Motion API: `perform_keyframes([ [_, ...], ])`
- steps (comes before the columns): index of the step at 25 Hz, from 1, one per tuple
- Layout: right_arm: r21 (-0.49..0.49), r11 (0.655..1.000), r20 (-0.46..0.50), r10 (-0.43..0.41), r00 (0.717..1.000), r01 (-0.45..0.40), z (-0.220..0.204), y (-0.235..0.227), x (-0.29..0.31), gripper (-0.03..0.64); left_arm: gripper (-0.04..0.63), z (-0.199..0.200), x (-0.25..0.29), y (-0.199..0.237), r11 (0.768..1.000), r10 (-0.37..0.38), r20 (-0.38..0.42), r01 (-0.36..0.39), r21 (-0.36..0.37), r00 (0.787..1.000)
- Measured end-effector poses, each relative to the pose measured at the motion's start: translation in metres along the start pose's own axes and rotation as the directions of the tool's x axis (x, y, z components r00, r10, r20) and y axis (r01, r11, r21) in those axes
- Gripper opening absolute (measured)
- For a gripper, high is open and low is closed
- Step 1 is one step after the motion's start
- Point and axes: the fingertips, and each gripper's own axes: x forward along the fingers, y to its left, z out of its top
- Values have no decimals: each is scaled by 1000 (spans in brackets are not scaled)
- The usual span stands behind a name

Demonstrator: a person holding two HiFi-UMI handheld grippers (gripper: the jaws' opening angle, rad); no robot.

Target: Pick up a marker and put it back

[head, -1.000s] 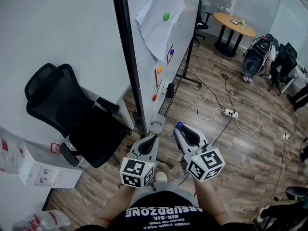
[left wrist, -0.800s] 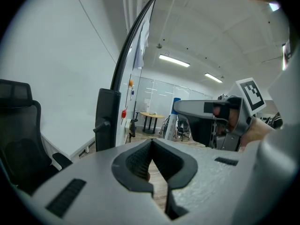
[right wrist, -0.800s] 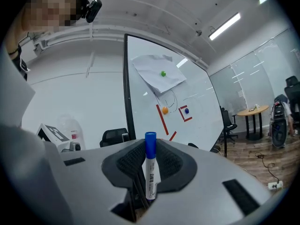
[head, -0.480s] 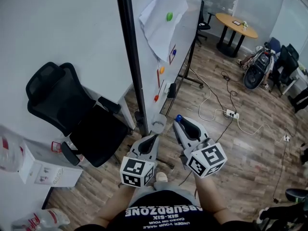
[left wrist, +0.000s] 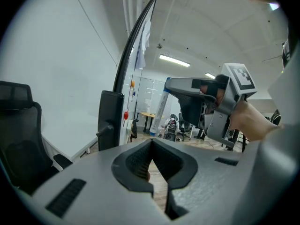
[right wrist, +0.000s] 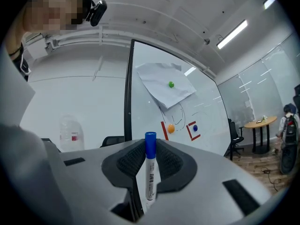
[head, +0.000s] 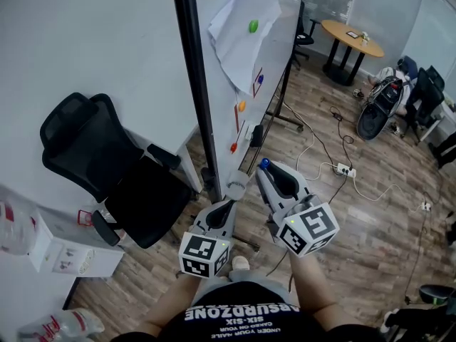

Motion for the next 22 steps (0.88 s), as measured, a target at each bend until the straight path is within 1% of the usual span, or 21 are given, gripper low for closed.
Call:
perform_keyframes([
  [11, 4, 1000, 3, -2, 1000, 2, -3, -9, 13, 63, 3, -1, 6, 2, 1000, 2, -6, -2, 1, 1000],
  [22, 20, 1000, -61, -17, 998, 19, -34, -24, 29, 63, 3, 2, 11, 8, 1000, 21, -5, -21, 0, 1000],
])
